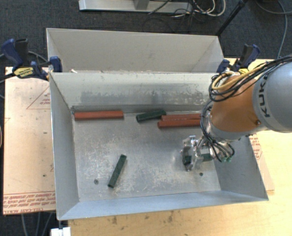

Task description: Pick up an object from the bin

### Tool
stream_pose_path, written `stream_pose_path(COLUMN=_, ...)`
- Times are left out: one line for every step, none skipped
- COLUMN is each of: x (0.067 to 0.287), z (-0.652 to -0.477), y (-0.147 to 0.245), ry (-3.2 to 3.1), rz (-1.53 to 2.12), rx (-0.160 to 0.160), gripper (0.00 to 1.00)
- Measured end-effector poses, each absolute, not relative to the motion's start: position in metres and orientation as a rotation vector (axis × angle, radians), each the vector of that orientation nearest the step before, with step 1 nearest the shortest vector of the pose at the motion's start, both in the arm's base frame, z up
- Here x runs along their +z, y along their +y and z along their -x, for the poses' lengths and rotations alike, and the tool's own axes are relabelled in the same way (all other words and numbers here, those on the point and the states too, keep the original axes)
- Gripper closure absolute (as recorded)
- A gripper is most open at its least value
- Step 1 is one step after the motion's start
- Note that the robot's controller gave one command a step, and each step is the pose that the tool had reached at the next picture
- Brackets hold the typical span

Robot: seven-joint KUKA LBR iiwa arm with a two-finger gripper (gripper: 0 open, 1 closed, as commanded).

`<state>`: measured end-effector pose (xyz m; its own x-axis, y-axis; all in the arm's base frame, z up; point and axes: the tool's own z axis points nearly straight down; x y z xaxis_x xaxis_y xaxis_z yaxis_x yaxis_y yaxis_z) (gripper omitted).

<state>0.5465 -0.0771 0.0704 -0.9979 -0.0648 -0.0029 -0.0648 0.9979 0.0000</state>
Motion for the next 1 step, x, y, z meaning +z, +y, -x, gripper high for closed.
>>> stream_pose_path(x=0.2035, z=-0.5001, y=-0.0972, ry=3.132, rz=0.091, rx=-0.003, gripper=1.0)
